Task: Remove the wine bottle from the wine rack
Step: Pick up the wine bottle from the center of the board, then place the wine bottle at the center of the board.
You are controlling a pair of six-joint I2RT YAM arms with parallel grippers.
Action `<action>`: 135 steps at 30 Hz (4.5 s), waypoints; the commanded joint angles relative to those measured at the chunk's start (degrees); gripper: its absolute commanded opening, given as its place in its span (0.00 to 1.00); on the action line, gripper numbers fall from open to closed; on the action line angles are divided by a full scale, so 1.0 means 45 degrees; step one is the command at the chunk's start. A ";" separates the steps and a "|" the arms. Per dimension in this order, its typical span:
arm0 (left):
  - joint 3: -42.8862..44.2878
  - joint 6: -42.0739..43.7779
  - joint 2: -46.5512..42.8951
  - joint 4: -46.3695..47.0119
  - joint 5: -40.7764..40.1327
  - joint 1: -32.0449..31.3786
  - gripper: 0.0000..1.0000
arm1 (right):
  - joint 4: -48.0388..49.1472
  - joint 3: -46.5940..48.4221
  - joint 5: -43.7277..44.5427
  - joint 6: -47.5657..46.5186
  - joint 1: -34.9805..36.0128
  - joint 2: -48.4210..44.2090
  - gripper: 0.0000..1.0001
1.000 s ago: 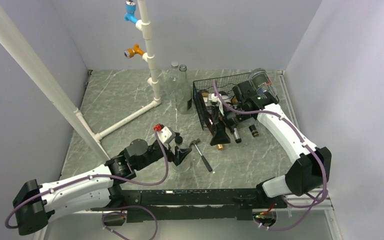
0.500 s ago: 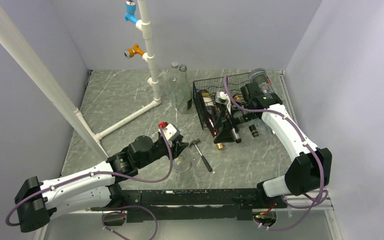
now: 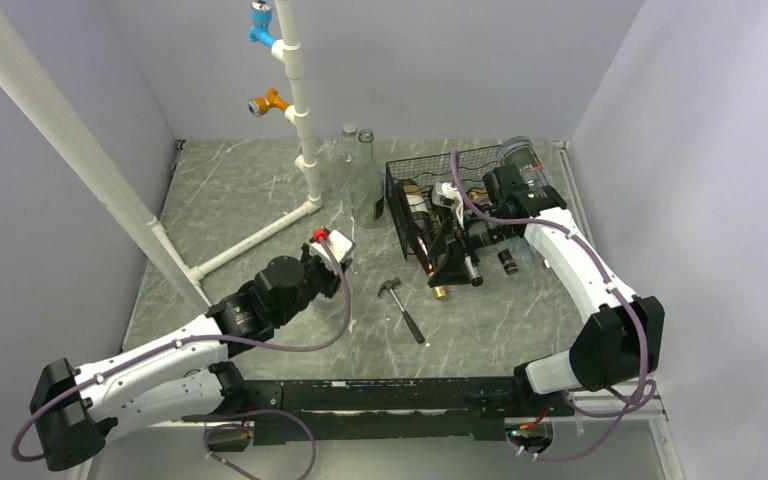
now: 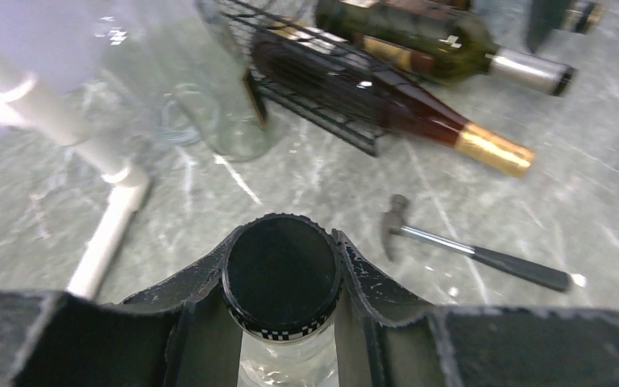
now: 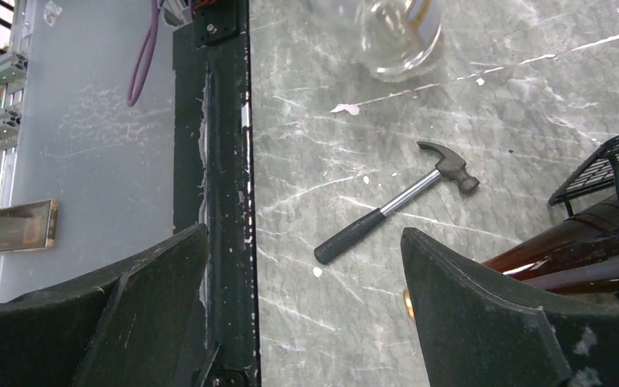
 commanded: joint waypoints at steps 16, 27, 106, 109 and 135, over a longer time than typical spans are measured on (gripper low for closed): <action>0.2709 0.1067 0.2492 0.6197 -0.2488 0.4896 0.00 | 0.0110 -0.0109 -0.0404 -0.0251 -0.0096 -0.0494 0.93; 0.4080 0.0484 0.4627 0.7316 -0.2325 0.6639 0.00 | 0.0159 -0.0119 -0.0375 -0.0211 -0.0090 -0.0614 0.93; 0.7054 -0.3895 0.6238 0.3620 0.1273 0.9976 1.00 | -0.0517 0.0052 -0.0296 -0.0906 -0.0212 -0.0423 0.93; 0.7090 -0.4344 0.5758 0.2800 0.2094 0.9976 1.00 | -0.0667 0.0112 -0.0294 -0.1036 -0.0256 -0.0443 0.93; 0.6543 -0.7843 0.3556 -0.0745 0.8586 0.9914 1.00 | -0.2091 0.0379 -0.1198 -0.2632 -0.1654 -0.0489 0.96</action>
